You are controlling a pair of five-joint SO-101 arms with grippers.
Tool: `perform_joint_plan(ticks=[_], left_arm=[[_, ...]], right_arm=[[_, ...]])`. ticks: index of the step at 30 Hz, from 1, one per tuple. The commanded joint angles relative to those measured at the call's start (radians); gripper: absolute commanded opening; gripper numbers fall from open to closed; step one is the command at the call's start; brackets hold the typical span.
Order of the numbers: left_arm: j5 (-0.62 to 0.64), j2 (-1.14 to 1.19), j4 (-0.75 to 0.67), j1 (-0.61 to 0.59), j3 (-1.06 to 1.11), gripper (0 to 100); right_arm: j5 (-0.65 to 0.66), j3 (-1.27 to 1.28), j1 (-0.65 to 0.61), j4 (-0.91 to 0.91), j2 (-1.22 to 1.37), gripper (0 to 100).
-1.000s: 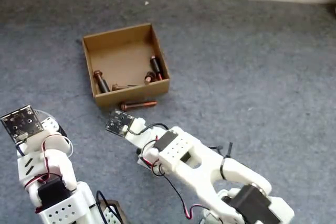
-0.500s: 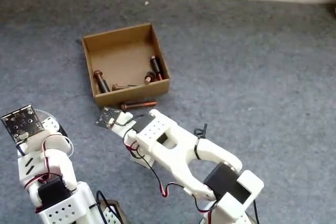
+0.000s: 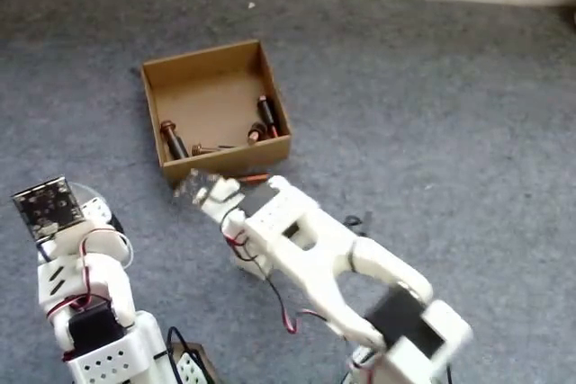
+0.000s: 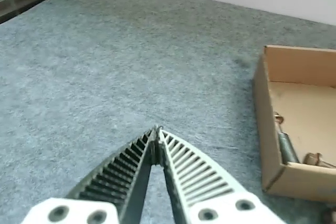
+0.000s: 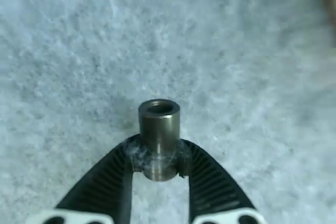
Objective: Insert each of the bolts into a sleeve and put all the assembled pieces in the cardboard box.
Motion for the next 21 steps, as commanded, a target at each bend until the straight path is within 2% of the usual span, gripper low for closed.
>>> perform_joint_plan(ticks=[1,9,14,16,18,21], left_arm=[[0.005,0.005,-0.015,0.091,-0.041,1],[0.011,0.005,-0.012,0.335,-0.039,1],[0.005,0.004,0.135,0.63,-0.005,1],[0.006,0.004,0.141,0.73,0.036,1],[0.009,0.004,0.14,0.768,0.07,1],[0.011,0.004,0.089,0.763,0.079,1]], right_arm=[[-0.032,0.016,0.07,0.067,-0.297,0.5],[-0.144,0.226,0.151,0.036,-0.625,0.5],[-0.235,0.404,0.314,-0.156,-0.739,0.5],[-0.265,0.481,0.383,-0.255,-0.759,0.5],[-0.27,0.541,0.45,-0.331,-0.765,0.5],[-0.27,0.59,0.522,-0.421,-0.765,0.5]])
